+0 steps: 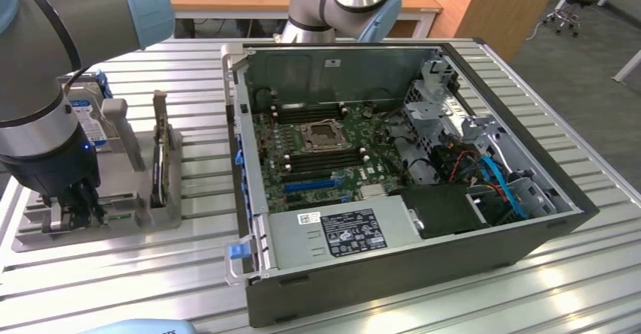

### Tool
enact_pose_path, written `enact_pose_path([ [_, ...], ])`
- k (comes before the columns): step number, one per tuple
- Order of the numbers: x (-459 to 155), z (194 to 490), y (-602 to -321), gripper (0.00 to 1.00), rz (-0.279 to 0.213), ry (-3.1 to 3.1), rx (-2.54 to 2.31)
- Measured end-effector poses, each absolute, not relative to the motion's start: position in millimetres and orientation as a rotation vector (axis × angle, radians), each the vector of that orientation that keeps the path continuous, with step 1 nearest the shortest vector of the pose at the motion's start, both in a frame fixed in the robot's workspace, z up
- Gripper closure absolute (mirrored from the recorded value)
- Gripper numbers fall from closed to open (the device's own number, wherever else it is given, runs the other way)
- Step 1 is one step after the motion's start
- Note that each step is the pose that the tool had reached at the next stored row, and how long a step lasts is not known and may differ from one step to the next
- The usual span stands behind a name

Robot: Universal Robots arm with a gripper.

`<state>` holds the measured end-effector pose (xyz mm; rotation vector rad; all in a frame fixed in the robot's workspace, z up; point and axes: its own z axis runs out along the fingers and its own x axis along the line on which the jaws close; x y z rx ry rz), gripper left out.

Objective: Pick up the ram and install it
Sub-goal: 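Pick up the ram and move it above insertion slot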

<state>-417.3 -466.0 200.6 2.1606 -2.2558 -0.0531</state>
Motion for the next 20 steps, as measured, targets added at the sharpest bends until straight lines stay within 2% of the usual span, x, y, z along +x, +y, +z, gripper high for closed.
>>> enact_pose_path([
  [1,-417.3,200.6,-466.0,0.8,-0.053,-2.256,2.161],
  [2,-417.3,200.6,-466.0,0.86,-0.053,-2.256,2.161],
  [4,-417.3,200.6,-466.0,0.88,-0.053,-2.256,2.161],
  [20,-417.3,200.7,-466.0,0.88,-0.053,-2.253,2.164],
])
